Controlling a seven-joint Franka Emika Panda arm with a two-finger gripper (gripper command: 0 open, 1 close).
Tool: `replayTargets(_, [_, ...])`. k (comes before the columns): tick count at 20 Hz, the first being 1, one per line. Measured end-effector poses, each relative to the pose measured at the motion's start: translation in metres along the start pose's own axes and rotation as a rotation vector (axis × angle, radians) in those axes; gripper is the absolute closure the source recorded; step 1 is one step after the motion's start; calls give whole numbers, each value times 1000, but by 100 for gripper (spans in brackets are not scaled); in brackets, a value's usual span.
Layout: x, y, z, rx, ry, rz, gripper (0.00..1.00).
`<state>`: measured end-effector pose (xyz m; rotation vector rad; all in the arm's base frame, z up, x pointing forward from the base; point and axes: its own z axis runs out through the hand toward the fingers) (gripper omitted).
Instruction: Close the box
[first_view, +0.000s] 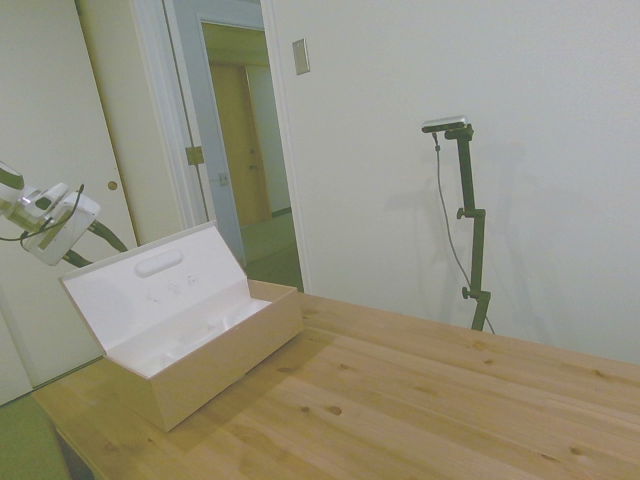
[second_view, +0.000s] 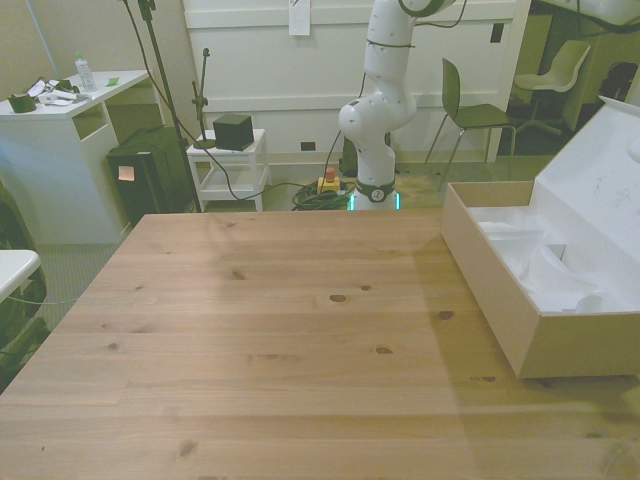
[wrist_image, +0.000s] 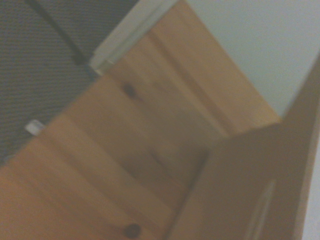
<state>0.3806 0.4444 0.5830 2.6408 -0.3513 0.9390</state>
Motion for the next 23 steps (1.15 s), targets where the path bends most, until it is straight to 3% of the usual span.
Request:
replayTargets(4, [44, 98, 60, -151, -30, 142, 0])
replayTargets(7, [55, 166, 83, -173, -77, 248, 0])
replayTargets(11, [34, 232, 109, -114, -168, 362, 0])
replayTargets(19, [-6, 398, 205, 28, -325, 583, 0])
replayTargets(23, [-10, 448, 248, 79, -393, 626, 0])
